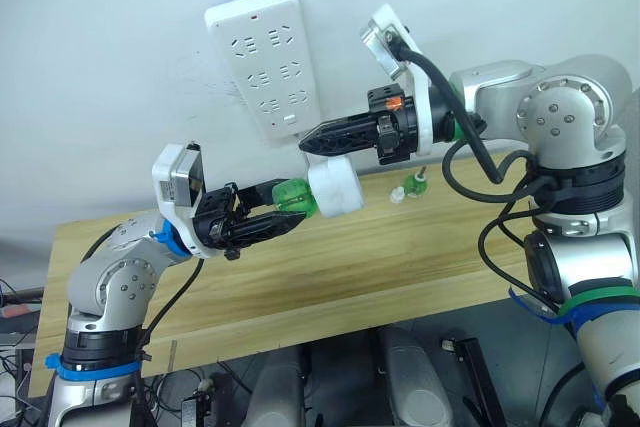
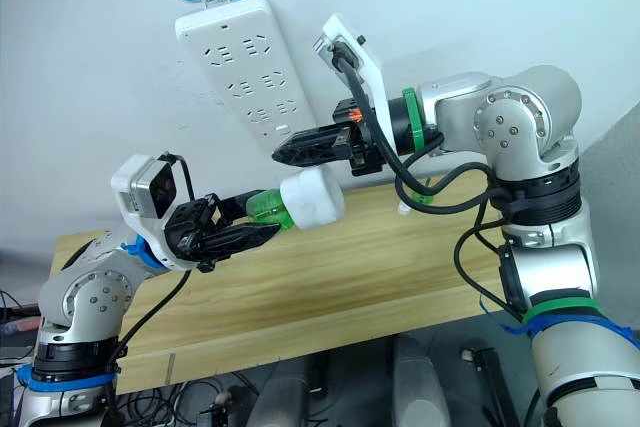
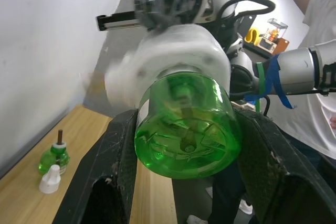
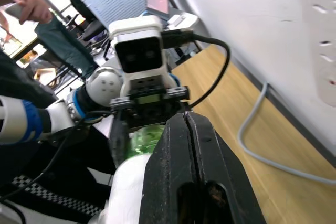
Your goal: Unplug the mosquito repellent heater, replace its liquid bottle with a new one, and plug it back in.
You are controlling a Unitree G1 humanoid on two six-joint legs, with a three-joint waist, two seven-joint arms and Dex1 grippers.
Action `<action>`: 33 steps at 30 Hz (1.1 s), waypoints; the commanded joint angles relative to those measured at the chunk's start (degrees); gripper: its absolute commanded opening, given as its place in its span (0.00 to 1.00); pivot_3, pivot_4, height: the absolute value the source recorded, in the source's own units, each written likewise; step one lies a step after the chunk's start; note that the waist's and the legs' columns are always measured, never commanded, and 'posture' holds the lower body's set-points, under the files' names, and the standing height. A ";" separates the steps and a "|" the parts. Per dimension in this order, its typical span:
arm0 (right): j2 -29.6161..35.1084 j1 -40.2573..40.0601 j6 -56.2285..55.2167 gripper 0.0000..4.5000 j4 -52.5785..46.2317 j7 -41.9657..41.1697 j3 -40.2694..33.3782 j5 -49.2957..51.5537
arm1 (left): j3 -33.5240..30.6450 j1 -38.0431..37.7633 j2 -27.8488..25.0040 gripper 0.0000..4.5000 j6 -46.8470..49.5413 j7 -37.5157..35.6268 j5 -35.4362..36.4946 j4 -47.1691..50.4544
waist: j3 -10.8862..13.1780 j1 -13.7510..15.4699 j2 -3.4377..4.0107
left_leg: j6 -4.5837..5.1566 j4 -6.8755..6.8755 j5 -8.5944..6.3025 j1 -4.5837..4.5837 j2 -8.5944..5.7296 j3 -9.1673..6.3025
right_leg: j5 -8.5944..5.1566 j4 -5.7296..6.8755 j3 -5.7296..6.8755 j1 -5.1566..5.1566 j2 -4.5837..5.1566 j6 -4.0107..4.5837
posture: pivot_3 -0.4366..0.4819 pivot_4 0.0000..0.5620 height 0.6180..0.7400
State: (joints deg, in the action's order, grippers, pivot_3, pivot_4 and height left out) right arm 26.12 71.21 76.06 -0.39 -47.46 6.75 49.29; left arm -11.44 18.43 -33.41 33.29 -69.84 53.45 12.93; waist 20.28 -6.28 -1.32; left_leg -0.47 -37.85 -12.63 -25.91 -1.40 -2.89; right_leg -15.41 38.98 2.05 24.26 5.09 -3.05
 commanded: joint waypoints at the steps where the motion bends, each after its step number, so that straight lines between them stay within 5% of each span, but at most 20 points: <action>1: 0.40 1.81 -1.33 0.00 1.26 0.81 -1.65 -1.89 | -0.02 -0.71 0.42 0.51 -0.05 -0.66 1.91 2.53 | 0.00 -0.01 0.00 | 0.00 0.00 0.00 0.00 0.00 0.01 | 0.00 0.00 0.00 0.00 0.00 0.00 | 0.23 0.61 0.95; 16: 0.37 3.27 -4.98 0.00 7.49 -0.73 -0.35 -8.02 | -2.67 -1.59 -0.46 0.51 2.38 1.29 5.93 4.24 | 0.00 0.01 0.00 | 0.00 0.00 0.00 0.00 0.00 0.02 | 0.00 0.01 0.01 0.00 -0.03 0.00 | 0.24 0.61 0.95; 33: 2.87 -9.04 -4.15 0.00 -1.51 -2.81 2.77 -9.86 | -5.44 -0.75 -1.13 0.51 7.35 6.54 12.19 4.00 | 0.30 0.01 0.00 | 0.00 -0.01 0.00 0.00 0.04 -0.02 | 0.00 0.02 0.02 0.00 -0.04 0.00 | 0.25 0.69 0.95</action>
State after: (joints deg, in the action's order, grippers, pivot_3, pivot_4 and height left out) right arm 28.94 62.07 71.28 0.71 -49.90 11.32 37.89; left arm -15.47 18.05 -34.19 40.85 -63.12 64.06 15.18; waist 20.58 -6.27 -1.32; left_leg -0.47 -37.86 -12.63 -25.91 -1.37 -2.92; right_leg -15.40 39.00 2.06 24.25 5.04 -3.05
